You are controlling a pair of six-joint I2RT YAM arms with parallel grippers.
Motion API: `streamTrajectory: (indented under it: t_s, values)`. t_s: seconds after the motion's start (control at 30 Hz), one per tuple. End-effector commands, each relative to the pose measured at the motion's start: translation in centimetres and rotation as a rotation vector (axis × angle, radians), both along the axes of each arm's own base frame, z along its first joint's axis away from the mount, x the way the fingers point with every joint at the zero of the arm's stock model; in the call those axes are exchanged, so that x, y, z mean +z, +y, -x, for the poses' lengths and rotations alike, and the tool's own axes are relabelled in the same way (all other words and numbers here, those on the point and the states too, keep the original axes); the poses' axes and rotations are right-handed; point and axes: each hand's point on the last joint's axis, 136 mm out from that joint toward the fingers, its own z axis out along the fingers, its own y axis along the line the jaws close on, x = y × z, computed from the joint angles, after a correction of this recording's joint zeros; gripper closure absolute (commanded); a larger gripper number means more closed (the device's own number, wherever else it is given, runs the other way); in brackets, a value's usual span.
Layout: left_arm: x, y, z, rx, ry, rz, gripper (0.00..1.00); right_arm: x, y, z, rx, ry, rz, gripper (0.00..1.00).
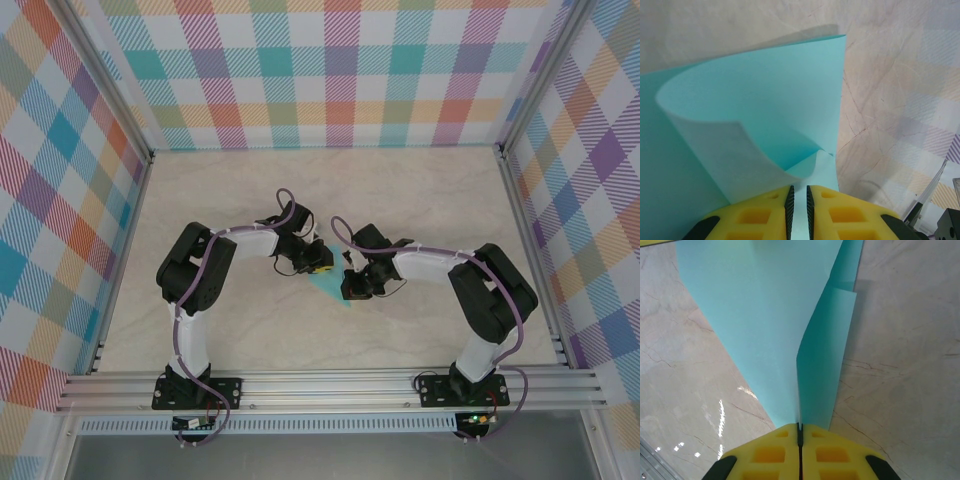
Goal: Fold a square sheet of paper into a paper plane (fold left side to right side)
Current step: Fourth fold the wing at the center of the table.
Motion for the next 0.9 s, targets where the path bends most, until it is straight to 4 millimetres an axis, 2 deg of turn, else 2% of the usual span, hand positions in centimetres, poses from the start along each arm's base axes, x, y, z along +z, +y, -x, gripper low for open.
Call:
streamTrajectory:
  t_s: [0.0, 0.17, 0.23, 0.3, 0.4, 0.5, 0.6, 0.87]
  values:
    - [-2.9, 2.3, 2.2, 0.022, 0.095, -0.127, 0.82, 0.2, -0.6, 1.1, 0.020, 0.019, 0.013, 0.88]
    - [-2.8, 2.2, 2.2, 0.021, 0.096, -0.125, 0.82, 3.0, -1.8, 0.4, 0.014, -0.073, 0.056, 0.75]
    - [-2.7, 2.2, 2.1, 0.021, 0.093, -0.124, 0.82, 4.4, -1.7, 0.3, 0.018, -0.105, 0.034, 0.71]
    - [-2.6, 2.2, 2.2, 0.021, 0.093, -0.124, 0.82, 5.6, -0.9, 0.3, 0.029, -0.116, -0.012, 0.71]
    - [-2.7, 2.2, 2.1, 0.021, 0.091, -0.124, 0.82, 6.1, 1.0, 0.6, 0.068, -0.112, -0.073, 0.72]
    - [-2.6, 2.2, 2.1, 0.022, 0.090, -0.124, 0.82, 5.9, 3.2, 0.3, 0.091, -0.086, -0.143, 0.74]
    - [-2.6, 2.2, 2.1, 0.021, 0.090, -0.123, 0.82, 5.0, 4.0, -0.3, 0.098, -0.070, -0.134, 0.74]
    - [-2.7, 2.2, 2.2, 0.022, 0.094, -0.123, 0.82, 2.2, 3.6, -0.8, 0.083, -0.038, -0.063, 0.75]
